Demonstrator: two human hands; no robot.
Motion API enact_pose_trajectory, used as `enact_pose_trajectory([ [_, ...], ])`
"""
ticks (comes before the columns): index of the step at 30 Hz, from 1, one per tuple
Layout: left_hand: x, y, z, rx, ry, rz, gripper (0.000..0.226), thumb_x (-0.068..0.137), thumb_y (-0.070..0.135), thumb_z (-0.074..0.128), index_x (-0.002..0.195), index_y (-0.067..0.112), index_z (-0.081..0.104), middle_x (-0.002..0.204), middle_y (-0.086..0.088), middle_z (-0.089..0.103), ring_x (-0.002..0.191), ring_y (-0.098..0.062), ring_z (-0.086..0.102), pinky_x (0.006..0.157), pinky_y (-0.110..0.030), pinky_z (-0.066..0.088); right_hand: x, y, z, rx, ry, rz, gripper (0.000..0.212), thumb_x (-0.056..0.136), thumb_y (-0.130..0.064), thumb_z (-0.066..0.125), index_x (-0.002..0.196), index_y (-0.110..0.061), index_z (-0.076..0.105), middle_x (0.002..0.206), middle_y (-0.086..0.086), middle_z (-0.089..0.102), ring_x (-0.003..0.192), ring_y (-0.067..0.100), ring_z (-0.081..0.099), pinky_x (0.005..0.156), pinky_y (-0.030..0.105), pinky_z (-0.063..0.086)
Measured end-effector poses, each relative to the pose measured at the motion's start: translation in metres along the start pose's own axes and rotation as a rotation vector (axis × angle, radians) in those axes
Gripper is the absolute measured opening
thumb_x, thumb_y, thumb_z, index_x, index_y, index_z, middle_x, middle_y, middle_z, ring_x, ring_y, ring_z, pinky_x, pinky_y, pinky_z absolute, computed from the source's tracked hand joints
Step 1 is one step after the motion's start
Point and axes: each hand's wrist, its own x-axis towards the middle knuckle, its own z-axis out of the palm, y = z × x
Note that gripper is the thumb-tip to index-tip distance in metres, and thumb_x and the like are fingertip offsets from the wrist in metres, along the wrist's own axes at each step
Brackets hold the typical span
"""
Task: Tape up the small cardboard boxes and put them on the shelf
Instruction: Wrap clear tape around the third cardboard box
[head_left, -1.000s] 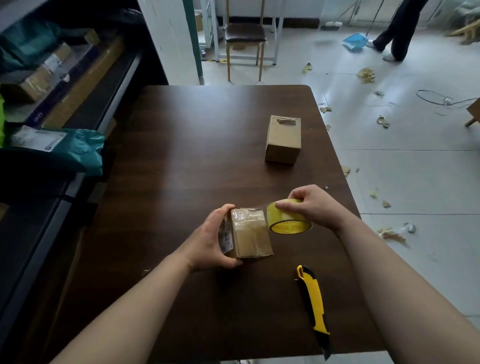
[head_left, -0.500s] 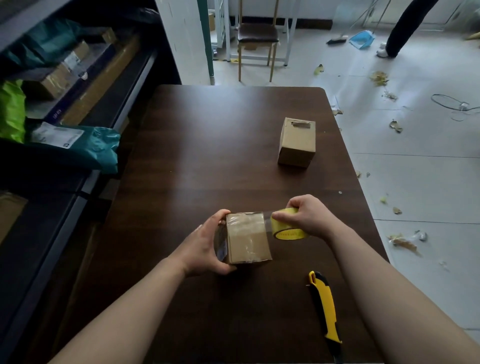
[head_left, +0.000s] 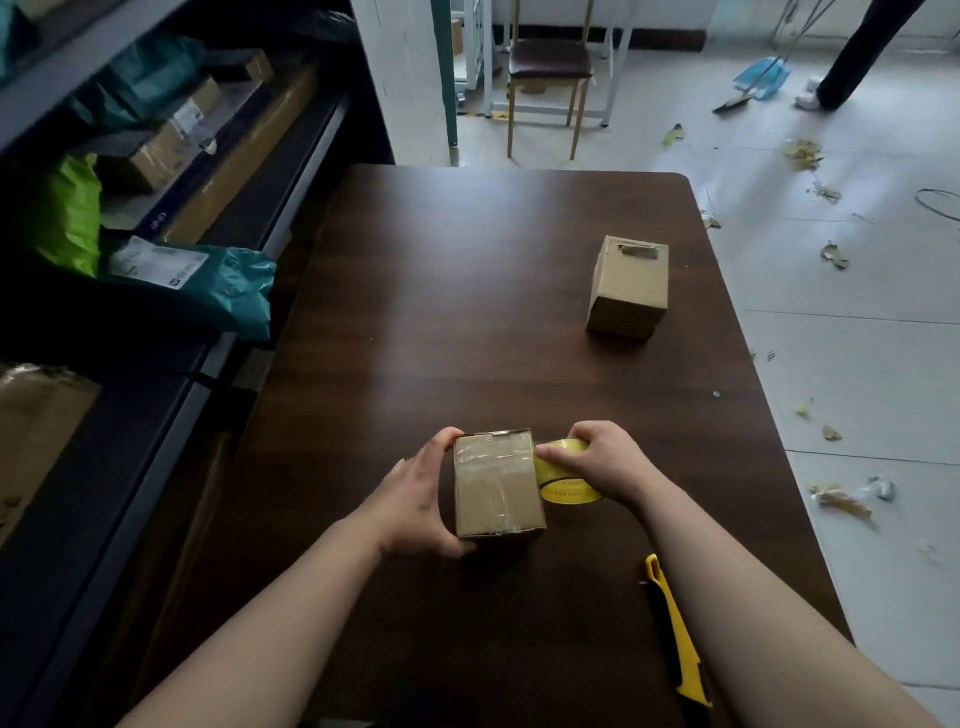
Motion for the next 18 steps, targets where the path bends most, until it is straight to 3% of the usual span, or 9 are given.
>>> enact_pose_trajectory([
  [3,0.003,0.019,-0.008,0.238,-0.047,-0.018,0.143,0.053,0.062,0.081,0.149,0.029,-0.020,0.161,0.004,-0.003,0.148,-0.018,-0.006,0.120,-0.050,-0.005,-0.002,-0.006,0.005,-0.094,0.061,-0.034,0.045,0.075,-0.061,0.069,0.080,-0.017,0.063,0.083,-0.001,0.061,0.083,0.019,0.058,0.067,0.031,0.047],
  [5,0.009,0.037,-0.009,0.409,-0.054,0.011,0.148,0.052,0.073,0.075,0.148,0.027,-0.026,0.159,0.006,-0.020,0.146,-0.016,-0.022,0.118,-0.052,-0.010,-0.005,-0.012,0.011,-0.120,0.075,-0.056,0.044,0.075,-0.063,0.068,0.079,-0.020,0.062,0.080,-0.003,0.060,0.081,0.019,0.058,0.066,0.030,0.045],
  [7,0.016,0.053,-0.007,0.559,-0.046,0.063,0.142,0.054,0.075,0.073,0.151,0.026,-0.017,0.161,0.006,-0.011,0.147,-0.021,-0.015,0.119,-0.052,-0.005,-0.008,-0.017,0.016,-0.134,0.082,-0.071,0.043,0.075,-0.063,0.067,0.081,-0.020,0.062,0.078,-0.005,0.059,0.080,0.017,0.058,0.065,0.029,0.044],
  [9,0.022,0.064,-0.005,0.645,-0.036,0.101,0.133,0.057,0.069,0.075,0.153,0.024,-0.005,0.159,0.004,0.009,0.146,-0.024,0.004,0.119,-0.048,0.005,-0.009,-0.017,0.016,-0.125,0.080,-0.092,0.040,0.078,-0.060,0.066,0.081,-0.021,0.062,0.076,-0.007,0.058,0.079,0.016,0.056,0.064,0.028,0.041],
  [12,0.028,0.071,-0.007,0.694,-0.034,0.134,0.127,0.056,0.060,0.079,0.153,0.022,0.006,0.155,0.002,0.021,0.141,-0.024,0.019,0.117,-0.041,0.016,-0.013,-0.004,0.010,0.037,0.017,-0.104,0.033,0.084,-0.049,0.065,0.077,-0.017,0.065,0.072,-0.006,0.059,0.074,0.014,0.056,0.063,0.030,0.043],
  [15,0.027,0.069,-0.017,0.521,-0.001,0.166,0.124,0.054,0.053,0.083,0.151,0.023,0.012,0.154,0.004,0.021,0.140,-0.020,0.021,0.116,-0.032,0.020,-0.025,0.008,-0.006,0.306,-0.017,-0.109,0.036,0.084,-0.041,0.070,0.067,-0.011,0.060,0.061,-0.001,0.047,0.058,0.010,0.046,0.053,0.025,0.037],
  [18,0.025,0.065,-0.016,0.197,0.045,0.229,0.120,0.052,0.045,0.087,0.148,0.026,0.019,0.147,0.010,0.027,0.136,-0.012,0.025,0.114,-0.026,0.026,-0.034,0.008,-0.035,0.489,0.027,-0.179,0.046,0.072,-0.049,0.075,0.064,-0.008,0.055,0.062,0.004,0.036,0.059,0.013,0.037,0.052,0.024,0.028],
])
